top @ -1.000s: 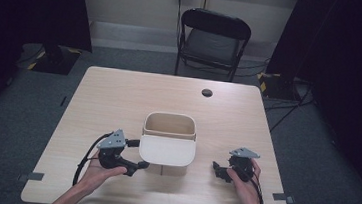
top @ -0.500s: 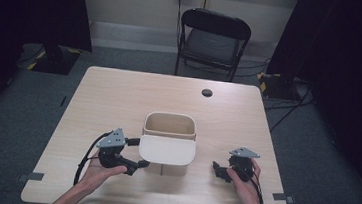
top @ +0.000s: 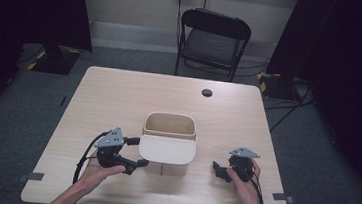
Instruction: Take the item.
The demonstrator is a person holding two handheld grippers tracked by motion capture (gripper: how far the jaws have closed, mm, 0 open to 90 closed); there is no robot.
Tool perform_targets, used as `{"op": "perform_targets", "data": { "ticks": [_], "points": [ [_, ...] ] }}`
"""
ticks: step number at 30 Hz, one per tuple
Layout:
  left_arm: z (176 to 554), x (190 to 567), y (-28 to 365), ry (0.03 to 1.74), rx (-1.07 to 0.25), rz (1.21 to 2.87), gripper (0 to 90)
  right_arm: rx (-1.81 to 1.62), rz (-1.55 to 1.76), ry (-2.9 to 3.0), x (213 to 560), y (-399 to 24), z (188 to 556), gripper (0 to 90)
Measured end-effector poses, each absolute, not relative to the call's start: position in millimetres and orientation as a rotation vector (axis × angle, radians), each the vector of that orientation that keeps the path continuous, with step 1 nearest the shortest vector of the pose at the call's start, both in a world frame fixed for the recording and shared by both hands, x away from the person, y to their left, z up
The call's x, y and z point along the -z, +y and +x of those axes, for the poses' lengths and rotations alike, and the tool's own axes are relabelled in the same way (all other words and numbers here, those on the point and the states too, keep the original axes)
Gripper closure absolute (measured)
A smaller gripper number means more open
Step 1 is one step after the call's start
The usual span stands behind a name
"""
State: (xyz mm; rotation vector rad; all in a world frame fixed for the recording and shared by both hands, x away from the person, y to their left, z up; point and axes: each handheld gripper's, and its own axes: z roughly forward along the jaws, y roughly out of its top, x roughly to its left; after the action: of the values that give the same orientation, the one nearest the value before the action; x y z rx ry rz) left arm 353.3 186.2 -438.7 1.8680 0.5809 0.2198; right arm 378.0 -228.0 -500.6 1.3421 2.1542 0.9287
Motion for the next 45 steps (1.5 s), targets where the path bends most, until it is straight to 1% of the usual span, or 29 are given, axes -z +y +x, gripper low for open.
{"op": "perform_targets", "data": {
  "ticks": [31, 37, 45],
  "points": [
    [354.0, 429.0, 192.4, 0.571, -0.25, 1.835, 18.6, -0.928, 1.342, 2.154, 500.6, -228.0, 378.1, 12.0],
    [353.5, 428.0, 191.5, 0.574, -0.24, 1.812, 21.0, -0.929, 1.342, 2.154, 500.6, -228.0, 378.1, 12.0],
    [352.8, 425.4, 191.4, 0.573, -0.239, 1.805, 21.7, -0.929, 1.342, 2.154, 500.6, -228.0, 378.1, 12.0]
  ]
}}
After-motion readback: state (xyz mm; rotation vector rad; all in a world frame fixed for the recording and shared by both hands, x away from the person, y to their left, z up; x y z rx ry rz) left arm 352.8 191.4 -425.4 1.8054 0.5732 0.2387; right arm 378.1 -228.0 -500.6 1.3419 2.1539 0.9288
